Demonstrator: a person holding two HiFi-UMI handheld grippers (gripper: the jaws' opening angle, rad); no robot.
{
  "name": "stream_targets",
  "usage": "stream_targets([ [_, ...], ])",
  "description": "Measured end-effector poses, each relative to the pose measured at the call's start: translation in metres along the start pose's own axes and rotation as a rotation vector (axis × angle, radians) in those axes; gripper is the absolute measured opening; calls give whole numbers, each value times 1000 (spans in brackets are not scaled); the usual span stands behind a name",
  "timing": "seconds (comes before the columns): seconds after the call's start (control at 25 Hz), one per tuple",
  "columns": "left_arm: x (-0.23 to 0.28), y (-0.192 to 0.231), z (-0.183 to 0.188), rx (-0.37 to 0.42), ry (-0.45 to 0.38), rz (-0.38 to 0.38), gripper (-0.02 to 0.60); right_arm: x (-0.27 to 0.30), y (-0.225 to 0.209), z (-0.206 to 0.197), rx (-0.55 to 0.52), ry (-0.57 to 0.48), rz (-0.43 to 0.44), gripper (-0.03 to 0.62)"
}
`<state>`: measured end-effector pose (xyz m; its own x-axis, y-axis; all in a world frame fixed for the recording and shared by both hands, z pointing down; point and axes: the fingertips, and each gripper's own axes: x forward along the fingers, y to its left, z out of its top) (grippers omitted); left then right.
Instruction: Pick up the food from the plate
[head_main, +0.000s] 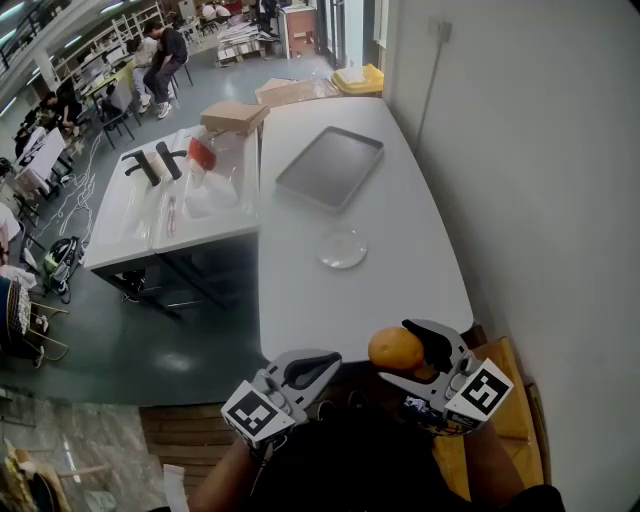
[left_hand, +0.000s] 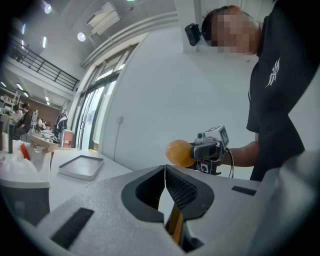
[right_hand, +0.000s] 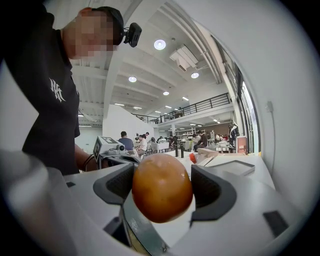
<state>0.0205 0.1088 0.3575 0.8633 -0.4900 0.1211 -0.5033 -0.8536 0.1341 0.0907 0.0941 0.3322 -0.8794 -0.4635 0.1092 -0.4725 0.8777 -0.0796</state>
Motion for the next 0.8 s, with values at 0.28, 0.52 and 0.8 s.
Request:
stream_targets([
  [0.28, 15, -6, -2, 1, 21, 49, 9, -6, -7, -4, -6, -10, 62, 352],
  [0.52, 20, -12, -8, 26, 19, 89, 9, -14, -12, -10, -15, -37, 99, 352],
  [0.8, 26, -20, -6, 22, 23, 118, 9, -21, -9, -11, -26, -46, 134, 351],
])
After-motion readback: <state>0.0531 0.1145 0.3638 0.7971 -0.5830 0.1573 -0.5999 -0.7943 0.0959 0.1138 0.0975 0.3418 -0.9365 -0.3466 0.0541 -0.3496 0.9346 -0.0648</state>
